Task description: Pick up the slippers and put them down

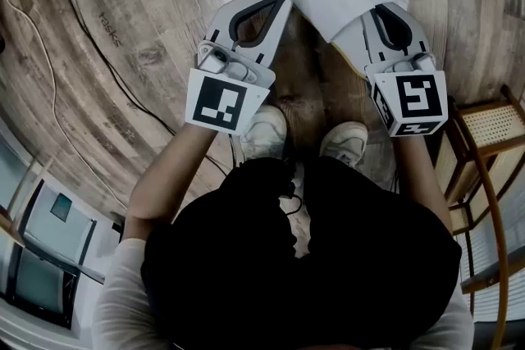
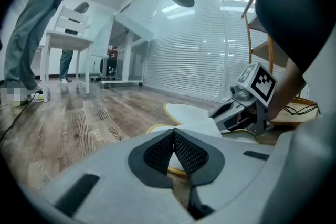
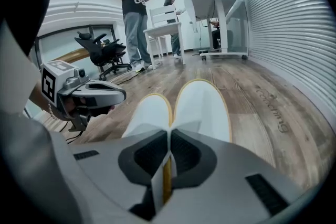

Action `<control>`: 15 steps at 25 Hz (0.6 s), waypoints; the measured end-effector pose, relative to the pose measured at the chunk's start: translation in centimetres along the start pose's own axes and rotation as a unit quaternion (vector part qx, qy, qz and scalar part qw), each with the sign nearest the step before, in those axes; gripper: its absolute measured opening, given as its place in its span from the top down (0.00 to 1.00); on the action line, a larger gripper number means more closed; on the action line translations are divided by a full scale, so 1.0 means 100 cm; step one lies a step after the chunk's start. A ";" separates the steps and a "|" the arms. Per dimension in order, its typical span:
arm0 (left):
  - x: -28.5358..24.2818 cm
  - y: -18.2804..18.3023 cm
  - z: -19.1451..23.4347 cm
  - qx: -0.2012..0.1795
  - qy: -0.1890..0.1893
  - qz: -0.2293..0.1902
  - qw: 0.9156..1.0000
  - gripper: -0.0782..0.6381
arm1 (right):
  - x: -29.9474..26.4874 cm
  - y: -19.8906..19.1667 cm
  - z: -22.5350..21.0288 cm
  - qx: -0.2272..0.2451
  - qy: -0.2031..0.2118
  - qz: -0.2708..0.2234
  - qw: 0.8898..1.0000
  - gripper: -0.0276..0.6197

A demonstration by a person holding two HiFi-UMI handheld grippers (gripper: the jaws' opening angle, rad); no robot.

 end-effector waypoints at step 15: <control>-0.003 -0.029 -0.004 0.001 0.011 0.028 1.000 0.88 | -0.020 -0.030 -0.004 -0.011 -0.001 0.036 0.999 0.77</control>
Point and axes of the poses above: the fingertips, and each gripper's own axes: x backward along the fingers, z to its left, y out of its top, the point moved 1 cm from there along x, backward along the fingers, and after that the axes turned 8 degrees about y, right-handed, at the moved point
